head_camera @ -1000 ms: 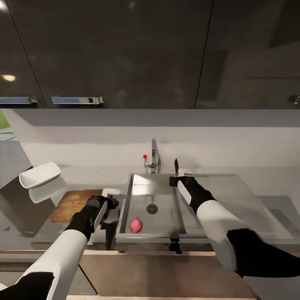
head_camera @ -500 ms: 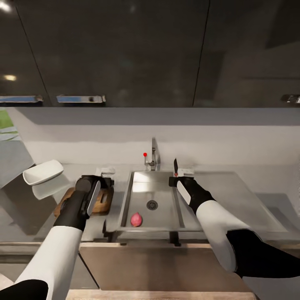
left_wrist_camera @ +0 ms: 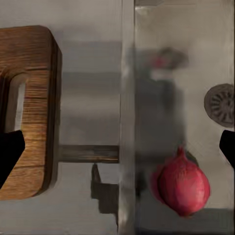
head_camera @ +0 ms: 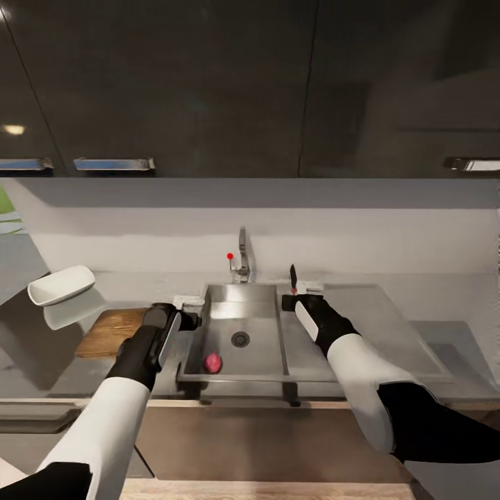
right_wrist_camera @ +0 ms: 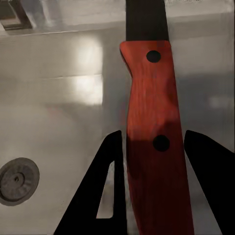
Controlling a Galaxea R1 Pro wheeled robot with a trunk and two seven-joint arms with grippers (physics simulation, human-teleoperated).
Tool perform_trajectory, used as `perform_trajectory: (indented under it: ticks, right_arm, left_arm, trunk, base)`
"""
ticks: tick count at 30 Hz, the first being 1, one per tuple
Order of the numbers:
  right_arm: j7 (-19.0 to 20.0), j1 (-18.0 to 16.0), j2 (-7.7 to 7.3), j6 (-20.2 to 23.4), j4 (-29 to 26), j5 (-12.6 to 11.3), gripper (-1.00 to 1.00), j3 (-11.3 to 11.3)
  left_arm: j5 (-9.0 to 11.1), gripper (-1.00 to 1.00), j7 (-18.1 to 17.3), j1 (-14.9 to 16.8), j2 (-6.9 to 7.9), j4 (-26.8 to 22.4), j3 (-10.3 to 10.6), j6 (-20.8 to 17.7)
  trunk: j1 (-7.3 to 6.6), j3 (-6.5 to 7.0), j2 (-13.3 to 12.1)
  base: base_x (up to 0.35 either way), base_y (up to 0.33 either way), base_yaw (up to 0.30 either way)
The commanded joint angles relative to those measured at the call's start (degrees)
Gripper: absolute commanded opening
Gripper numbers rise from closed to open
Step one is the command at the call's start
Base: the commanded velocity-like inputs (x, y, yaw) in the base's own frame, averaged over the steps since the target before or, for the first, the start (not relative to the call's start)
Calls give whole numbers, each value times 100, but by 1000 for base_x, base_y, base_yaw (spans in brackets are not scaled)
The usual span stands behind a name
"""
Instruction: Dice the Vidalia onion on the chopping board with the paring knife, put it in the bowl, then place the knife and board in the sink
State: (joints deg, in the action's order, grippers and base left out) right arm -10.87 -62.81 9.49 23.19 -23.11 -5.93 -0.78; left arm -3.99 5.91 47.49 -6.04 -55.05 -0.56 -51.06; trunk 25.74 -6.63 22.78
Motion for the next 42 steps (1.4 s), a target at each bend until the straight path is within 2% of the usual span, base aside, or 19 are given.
perform_trajectory:
  ticks: [1, 6, 9, 14, 15, 17, 19, 20, 22, 23, 24, 26, 33, 35, 36, 38, 42]
  right_arm:
    - [-42, -4, -15, 27, -12, -52, -100, -13]
    - [-54, -4, -140, 36, -146, 270, -100, -38]
    - [-47, -4, -237, 20, -191, 294, -100, -36]
    - [-54, -4, -494, 44, -444, 311, -100, -36]
    - [-55, -4, -562, 52, -518, 399, -100, -36]
    - [-49, -4, -616, 156, -755, 961, -100, -32]
    - [-31, -4, -622, 317, -812, 1089, -100, -28]
    - [-36, -4, -635, 597, -1092, 1111, -100, -27]
    - [-32, -4, -670, 2111, -2398, 1107, -100, -32]
    - [-30, -4, -674, 2541, -2765, 1104, -100, -39]
    - [-29, -4, -675, 2704, -2900, 1104, -100, -42]
    - [-29, -4, -684, 2860, -3022, 1101, -100, -44]
    - [-29, -4, -685, 2884, -3033, 1103, -100, -45]
    - [-33, -4, -685, 2884, -3033, 1103, -100, -45]
    - [-31, -2, -683, 2884, -3033, 1103, -100, -45]
    - [-35, -3, -685, 2884, -3033, 1103, -100, -45]
    - [-34, -3, -679, 2884, -3025, 1103, -100, -45]
  left_arm:
    - [-41, 100, -11, 5, -31, 38, -6, -27]
    - [-36, 100, -21, 5, -167, 192, 5, 44]
    - [-40, 100, -27, 4, -184, 294, 8, 52]
    - [-39, 100, -19, -3, -187, 267, 21, 53]
    - [-40, 100, -17, -1, -187, 264, 21, 53]
    - [-40, 100, -12, -3, -187, 260, 21, 53]
    - [-33, 100, -18, 0, -184, 315, 19, 53]
    - [-32, 100, -20, -2, -175, 350, 14, 53]
    - [-32, 100, -20, -3, -170, 366, 12, 53]
    - [-31, 100, -20, -2, -170, 376, 12, 53]
    - [-31, 100, -20, -3, -170, 405, 12, 53]
    - [-31, 100, -35, -3, -158, 570, 12, 91]
    - [-31, 100, -20, -3, -145, 1561, -5, 1099]
    - [-31, 100, -20, -3, -135, 1659, -12, 1167]
    - [4, 100, -30, -3, -126, 1734, -14, 1179]
    - [219, 100, -24, -3, -116, 1904, -14, 1423]
    - [276, 100, -18, -3, -74, 1988, -15, 1508]
  trunk:
    - [4, -13, 14]
    - [4, -13, 14]
    - [4, -13, 14]
    - [4, -13, 14]
    - [4, -13, 14]
    - [4, -13, 14]
    - [4, -13, 14]
    - [4, -13, 14]
    - [4, -13, 14]
    - [4, -13, 14]
    - [4, -13, 14]
    - [4, -13, 14]
    - [4, -13, 14]
    - [4, -14, 14]
    - [4, -17, 14]
    - [4, -33, 14]
    - [4, -69, 14]
  base:
    - [0, -317, 0]
    - [0, -303, 0]
    - [0, -204, 0]
    - [0, -257, 0]
    - [0, -278, 0]
    - [0, -279, 0]
    - [0, -181, 0]
    - [0, -27, 0]
    - [0, -6, 0]
    - [0, -1, 0]
    - [0, 0, 0]
    - [0, 0, 0]
    - [0, 0, 0]
    - [0, 0, 0]
    - [0, 0, 0]
    - [0, 0, 0]
    - [0, 0, 0]
